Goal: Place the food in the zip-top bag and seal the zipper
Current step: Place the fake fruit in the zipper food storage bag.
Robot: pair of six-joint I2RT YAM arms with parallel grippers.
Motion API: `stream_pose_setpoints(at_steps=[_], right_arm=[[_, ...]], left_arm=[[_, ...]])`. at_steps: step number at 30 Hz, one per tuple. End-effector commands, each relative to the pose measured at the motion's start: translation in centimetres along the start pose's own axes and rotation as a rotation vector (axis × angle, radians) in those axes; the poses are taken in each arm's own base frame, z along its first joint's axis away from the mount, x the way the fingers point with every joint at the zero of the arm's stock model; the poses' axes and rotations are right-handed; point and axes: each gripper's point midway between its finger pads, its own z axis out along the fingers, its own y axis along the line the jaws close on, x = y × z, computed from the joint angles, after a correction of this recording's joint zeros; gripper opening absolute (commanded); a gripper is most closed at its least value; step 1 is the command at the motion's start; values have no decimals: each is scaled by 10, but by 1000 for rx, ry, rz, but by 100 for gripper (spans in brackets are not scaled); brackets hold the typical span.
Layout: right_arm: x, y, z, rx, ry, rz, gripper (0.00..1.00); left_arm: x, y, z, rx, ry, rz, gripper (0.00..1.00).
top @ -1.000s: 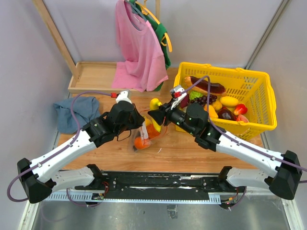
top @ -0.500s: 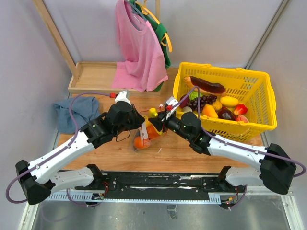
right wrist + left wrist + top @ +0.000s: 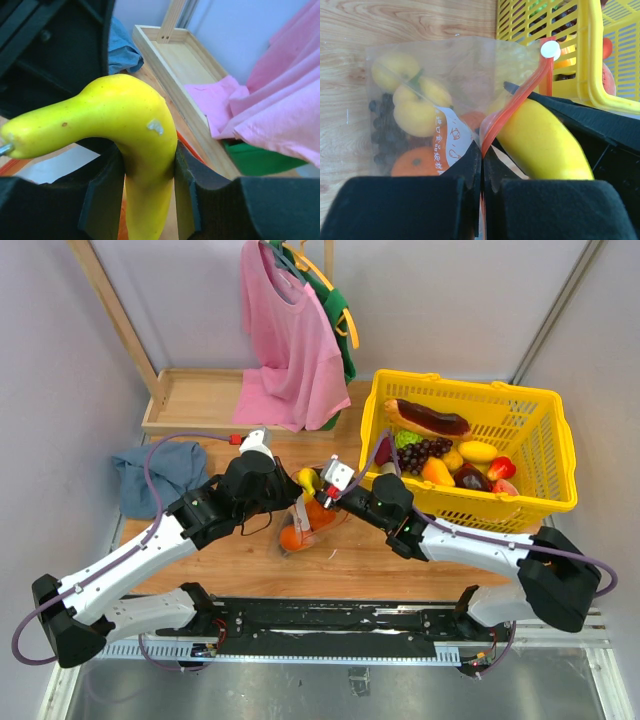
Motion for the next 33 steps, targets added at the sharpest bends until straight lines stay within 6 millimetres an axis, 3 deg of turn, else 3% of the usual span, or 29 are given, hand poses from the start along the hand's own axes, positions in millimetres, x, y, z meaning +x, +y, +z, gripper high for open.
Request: stream_pose_setpoints(at_steps=[1,6,9,15,17,20,27,33], right_arm=[[-15,13,9,-72,-126,-210,9],[12,16,9,-94,-60,-233,15],[23,14,2,-91,-31,-279,34],[28,13,-8,-132,49,-350,61],[24,13,-12,-142,56,-357,74],[17,18,-17,-192,68,-351,82],[-1,11,-31,-189,124,-284,84],[-18,-5,-56,-88,246,-68,79]], left_arm=[[-10,-8,-5,42,-33,-16,0],[-13,-4,-11,32,-48,-20,0],[-14,-2,-13,28,-58,-24,0],[-12,-2,-11,29,-47,-21,0],[-12,-3,-12,32,-46,-23,0],[-13,-3,-13,34,-50,-24,0],[-11,-2,-12,29,-44,-21,0],[-12,-1,-12,20,-48,-22,0]])
